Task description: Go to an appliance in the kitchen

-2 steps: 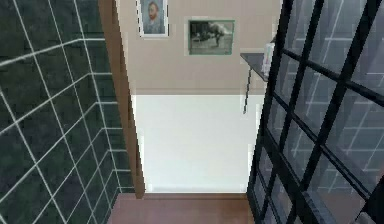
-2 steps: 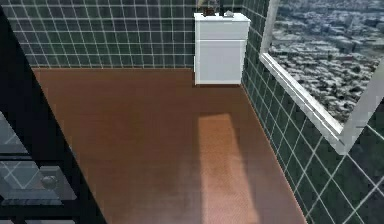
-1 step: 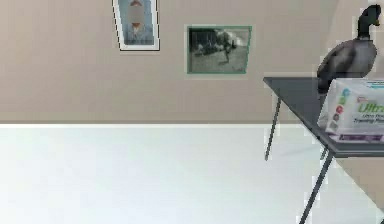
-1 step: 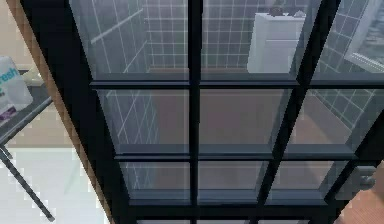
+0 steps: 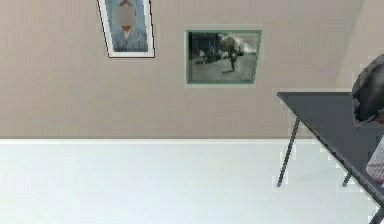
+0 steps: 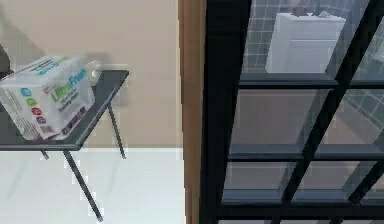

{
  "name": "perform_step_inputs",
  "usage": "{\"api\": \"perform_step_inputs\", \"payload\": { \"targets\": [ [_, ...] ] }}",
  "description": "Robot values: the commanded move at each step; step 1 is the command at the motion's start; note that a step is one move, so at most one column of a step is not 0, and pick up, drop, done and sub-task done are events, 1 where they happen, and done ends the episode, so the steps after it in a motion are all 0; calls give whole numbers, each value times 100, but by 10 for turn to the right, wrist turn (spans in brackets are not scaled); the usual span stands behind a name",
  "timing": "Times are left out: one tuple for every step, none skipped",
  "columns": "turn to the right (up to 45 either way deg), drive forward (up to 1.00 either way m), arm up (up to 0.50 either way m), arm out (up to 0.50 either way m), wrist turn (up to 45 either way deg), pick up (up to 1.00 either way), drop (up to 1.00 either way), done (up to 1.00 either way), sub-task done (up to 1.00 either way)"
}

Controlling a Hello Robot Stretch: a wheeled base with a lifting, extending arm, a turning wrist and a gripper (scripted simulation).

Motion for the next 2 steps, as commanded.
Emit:
{"api": "perform_step_inputs", "payload": {
  "targets": [
    [-450,0,0,0,0,0,0,0,0],
    [-180,0,0,0,0,0,0,0,0]
  ]
}}
